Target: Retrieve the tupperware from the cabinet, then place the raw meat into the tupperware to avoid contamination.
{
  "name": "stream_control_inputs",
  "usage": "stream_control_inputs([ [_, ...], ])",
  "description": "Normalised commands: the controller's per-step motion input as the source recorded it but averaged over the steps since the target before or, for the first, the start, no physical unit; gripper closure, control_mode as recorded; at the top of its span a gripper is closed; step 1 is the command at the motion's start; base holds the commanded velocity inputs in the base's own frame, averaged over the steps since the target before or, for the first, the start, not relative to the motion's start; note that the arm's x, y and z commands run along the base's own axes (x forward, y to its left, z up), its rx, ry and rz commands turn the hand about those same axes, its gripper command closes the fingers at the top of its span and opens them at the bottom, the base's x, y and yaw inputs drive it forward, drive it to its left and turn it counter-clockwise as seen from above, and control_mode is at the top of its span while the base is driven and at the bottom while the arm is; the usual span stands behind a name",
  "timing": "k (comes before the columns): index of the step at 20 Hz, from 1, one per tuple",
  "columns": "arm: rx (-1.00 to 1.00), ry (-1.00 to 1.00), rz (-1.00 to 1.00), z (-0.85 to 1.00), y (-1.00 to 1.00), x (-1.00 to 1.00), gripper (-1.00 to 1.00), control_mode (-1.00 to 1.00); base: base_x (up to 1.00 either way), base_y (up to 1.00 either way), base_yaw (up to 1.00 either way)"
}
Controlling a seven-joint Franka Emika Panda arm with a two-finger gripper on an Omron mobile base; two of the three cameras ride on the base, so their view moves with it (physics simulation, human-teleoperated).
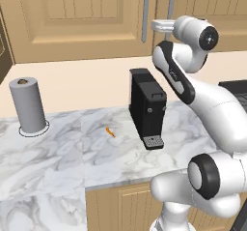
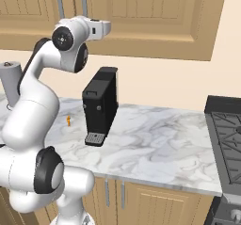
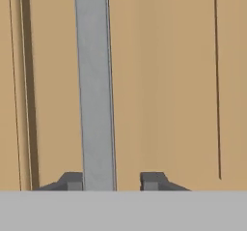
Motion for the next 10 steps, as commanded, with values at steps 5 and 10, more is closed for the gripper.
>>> stream_control_inputs([
  [5, 0.00, 0.02, 0.00, 0.05, -0.06, 0.00, 1.00, -1.00, 0.00, 0.00, 0.00],
  [10, 0.00, 0.05, 0.00, 0.17, -0.20, -0.01, 1.00, -1.00, 0.00, 0.00, 0.00],
])
